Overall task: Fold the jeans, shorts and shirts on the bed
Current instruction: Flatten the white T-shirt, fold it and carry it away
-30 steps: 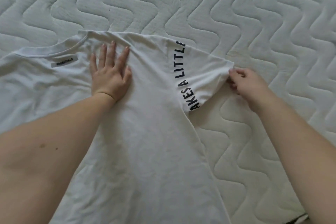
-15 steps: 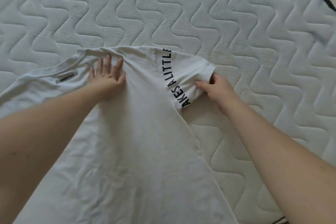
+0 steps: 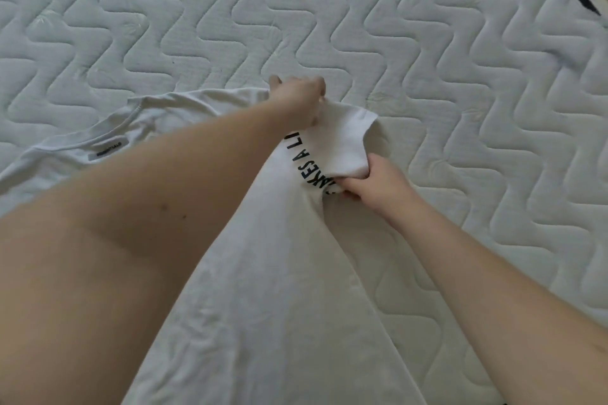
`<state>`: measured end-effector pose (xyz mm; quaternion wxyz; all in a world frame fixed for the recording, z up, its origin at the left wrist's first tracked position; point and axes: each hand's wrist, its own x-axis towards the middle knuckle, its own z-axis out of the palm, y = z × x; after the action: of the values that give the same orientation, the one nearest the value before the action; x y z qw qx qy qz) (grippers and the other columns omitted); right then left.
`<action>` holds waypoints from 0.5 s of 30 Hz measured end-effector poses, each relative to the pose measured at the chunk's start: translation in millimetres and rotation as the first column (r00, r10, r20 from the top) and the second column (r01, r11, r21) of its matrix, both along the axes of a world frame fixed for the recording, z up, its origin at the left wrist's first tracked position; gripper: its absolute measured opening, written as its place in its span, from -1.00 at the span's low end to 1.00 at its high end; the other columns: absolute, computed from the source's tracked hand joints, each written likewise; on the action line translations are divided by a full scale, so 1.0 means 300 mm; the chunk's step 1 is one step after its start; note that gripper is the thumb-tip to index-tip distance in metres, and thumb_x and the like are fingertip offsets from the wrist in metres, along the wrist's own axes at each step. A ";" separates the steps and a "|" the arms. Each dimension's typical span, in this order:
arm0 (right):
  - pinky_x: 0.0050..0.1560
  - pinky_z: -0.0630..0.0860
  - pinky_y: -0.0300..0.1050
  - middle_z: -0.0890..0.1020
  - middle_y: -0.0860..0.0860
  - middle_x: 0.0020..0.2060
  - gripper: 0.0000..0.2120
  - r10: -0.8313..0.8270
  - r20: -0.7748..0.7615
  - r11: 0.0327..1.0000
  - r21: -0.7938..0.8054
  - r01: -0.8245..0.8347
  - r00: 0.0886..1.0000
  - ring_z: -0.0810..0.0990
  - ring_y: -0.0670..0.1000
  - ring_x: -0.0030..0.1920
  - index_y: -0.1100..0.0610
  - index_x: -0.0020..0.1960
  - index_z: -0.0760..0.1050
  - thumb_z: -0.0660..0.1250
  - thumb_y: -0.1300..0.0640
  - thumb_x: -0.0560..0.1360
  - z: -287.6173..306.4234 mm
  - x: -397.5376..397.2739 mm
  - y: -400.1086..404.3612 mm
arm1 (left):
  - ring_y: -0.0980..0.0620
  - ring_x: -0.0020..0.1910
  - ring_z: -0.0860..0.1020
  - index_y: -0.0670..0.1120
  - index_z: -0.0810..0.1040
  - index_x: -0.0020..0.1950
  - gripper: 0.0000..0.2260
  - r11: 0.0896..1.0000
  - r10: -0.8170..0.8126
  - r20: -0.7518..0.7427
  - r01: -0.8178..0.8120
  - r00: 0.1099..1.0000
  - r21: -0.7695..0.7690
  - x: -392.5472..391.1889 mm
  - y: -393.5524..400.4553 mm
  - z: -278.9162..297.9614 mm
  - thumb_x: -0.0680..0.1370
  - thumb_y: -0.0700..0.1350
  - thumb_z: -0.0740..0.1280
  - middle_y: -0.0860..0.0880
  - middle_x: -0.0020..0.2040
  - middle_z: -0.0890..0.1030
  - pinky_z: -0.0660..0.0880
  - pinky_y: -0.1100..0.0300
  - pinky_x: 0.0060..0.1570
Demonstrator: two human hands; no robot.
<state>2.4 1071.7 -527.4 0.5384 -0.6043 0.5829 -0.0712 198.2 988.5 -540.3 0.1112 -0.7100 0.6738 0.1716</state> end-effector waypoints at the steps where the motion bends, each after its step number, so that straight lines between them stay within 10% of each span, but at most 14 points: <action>1: -0.24 0.54 -0.10 0.67 0.02 -0.24 -0.76 -0.021 0.011 1.000 -0.012 0.021 1.000 0.62 -0.04 -0.31 0.16 0.01 0.54 0.49 0.08 0.43 -0.001 -0.001 0.001 | -0.13 0.21 0.46 0.06 0.44 0.32 -0.63 1.000 0.002 0.012 -0.002 1.000 0.015 0.001 -0.017 0.010 0.52 -0.07 0.37 -0.06 0.21 0.53 0.21 -0.08 0.19; 9: -0.28 0.41 -0.07 0.58 0.01 -0.34 -0.49 -0.063 -0.185 0.998 -0.003 0.063 0.981 0.56 0.04 -0.29 0.12 -0.25 0.47 0.40 -0.36 0.34 -0.029 -0.044 0.005 | 0.00 -0.07 0.50 0.07 0.54 0.01 -0.83 0.981 0.182 -0.350 -0.193 0.919 0.003 0.039 -0.007 0.072 0.47 -0.13 0.26 0.10 -0.11 0.50 0.36 0.19 -0.16; 12: -0.25 0.52 -0.16 0.63 -0.01 -0.09 -0.55 -0.238 0.034 0.947 0.231 0.224 0.971 0.63 -0.06 -0.16 0.06 0.02 0.47 0.54 -0.17 0.31 -0.027 -0.018 0.031 | 0.12 -0.25 0.49 0.03 0.51 0.09 -0.77 0.970 0.237 -0.520 -0.227 0.820 0.085 0.034 0.011 0.093 0.47 -0.17 0.26 0.07 -0.03 0.56 0.36 0.23 -0.37; 15: -0.33 0.42 -0.30 0.70 -0.01 -0.06 -0.60 -0.321 0.058 0.916 0.273 0.294 0.945 0.64 -0.14 -0.23 0.11 0.12 0.58 0.58 0.07 0.34 -0.033 0.007 0.051 | 0.04 -0.10 0.53 0.07 0.51 0.27 -0.60 0.974 0.222 -0.470 -0.171 0.854 0.148 0.004 0.022 0.125 0.44 -0.16 0.28 0.07 0.02 0.52 0.53 0.16 -0.14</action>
<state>4.5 1086.9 -537.2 0.6243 -0.4244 0.6468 -0.1084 199.4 995.1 -503.0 -0.0432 -0.7032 0.5946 0.3875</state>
